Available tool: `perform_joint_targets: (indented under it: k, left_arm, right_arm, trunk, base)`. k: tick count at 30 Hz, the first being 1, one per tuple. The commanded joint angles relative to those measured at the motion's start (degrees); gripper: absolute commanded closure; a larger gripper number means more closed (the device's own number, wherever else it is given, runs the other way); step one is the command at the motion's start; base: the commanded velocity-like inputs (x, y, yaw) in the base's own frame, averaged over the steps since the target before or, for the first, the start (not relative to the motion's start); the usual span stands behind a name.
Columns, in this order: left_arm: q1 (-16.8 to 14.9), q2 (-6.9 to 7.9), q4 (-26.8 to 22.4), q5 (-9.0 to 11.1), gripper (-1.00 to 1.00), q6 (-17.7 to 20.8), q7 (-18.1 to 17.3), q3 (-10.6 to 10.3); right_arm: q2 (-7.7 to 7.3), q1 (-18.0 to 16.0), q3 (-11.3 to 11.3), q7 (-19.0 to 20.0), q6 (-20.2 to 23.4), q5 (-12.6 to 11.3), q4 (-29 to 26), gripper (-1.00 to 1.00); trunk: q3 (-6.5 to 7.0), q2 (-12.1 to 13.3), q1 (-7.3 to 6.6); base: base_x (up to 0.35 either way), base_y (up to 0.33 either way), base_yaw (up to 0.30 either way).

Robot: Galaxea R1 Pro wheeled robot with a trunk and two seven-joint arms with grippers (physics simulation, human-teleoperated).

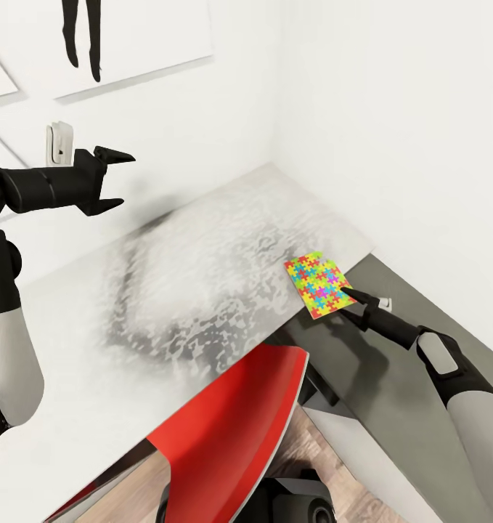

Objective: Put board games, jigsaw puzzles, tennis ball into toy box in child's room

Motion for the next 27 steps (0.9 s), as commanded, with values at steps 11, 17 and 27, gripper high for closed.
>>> perform_joint_targets:
  k: [11, 17, 27]
  left_arm:
    - [-0.1, -0.01, 0.0, 0.4, -1.00, 0.3, 0.5, 0.0]
    - [0.0, -0.04, 0.0, 0.4, -1.00, 0.3, 0.5, 0.0]
    - [-0.1, -0.09, 0.1, 0.4, -1.00, 0.3, 0.5, -0.1]
  right_arm:
    - [0.35, -0.5, -0.1, -0.5, -0.6, 0.0, 0.1, -1.00]
    - [0.49, -0.8, -0.1, -1.6, -0.8, 0.0, 0.1, -1.00]
    - [0.59, -0.9, -0.1, -2.3, -0.9, 0.0, 0.2, -1.00]
  trunk:
    - [-0.07, -0.1, 0.03]
    - [-0.07, -0.1, 0.03]
    - [-0.07, -0.1, 0.03]
  base:
    - [0.000, 0.000, 0.000]
    - [0.000, 0.000, 0.000]
    - [0.000, 0.000, 0.000]
